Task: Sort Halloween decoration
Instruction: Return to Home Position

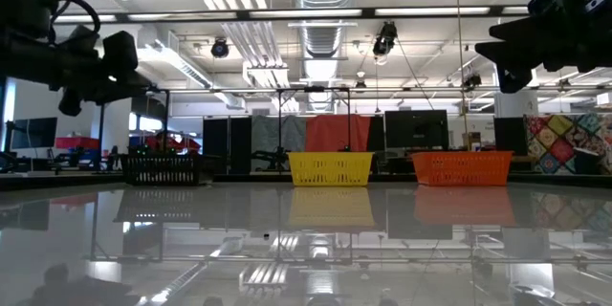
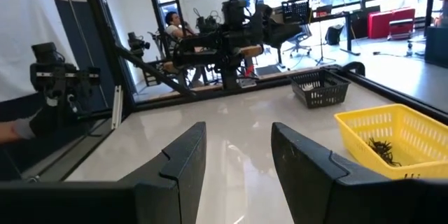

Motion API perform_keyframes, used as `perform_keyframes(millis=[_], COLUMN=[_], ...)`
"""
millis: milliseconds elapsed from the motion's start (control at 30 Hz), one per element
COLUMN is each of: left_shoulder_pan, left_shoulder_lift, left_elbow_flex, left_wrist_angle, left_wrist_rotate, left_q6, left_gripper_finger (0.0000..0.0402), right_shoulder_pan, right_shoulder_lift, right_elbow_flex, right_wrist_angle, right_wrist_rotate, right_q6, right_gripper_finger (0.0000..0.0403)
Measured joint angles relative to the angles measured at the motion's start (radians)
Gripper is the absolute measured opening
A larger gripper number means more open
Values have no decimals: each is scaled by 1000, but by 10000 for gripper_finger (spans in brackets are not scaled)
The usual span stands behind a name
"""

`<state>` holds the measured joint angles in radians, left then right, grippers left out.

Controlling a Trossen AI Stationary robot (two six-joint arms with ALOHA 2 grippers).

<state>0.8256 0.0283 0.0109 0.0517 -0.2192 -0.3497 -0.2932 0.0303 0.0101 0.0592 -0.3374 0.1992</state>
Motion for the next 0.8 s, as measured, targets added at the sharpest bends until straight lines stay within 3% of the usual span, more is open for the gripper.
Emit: perform_keyframes(millis=[333,633,800], left_shoulder_pan=[0,0,-1], left_shoulder_lift=[79,144,164], left_elbow_flex=[0,8,25], left_wrist_angle=[-18,-31,-34], left_wrist_rotate=[102,105,138], left_q6=[30,27,115], left_gripper_finger=[130,130,130], right_shoulder_pan=[0,0,-2], right_shoulder_lift=[50,118,121], right_elbow_flex=[0,0,0], right_wrist_angle=[-1,-2,-13], right_wrist_rotate=[-2,-1,148], right_q6=[-91,-163,-81], right_gripper_finger=[153,153,153])
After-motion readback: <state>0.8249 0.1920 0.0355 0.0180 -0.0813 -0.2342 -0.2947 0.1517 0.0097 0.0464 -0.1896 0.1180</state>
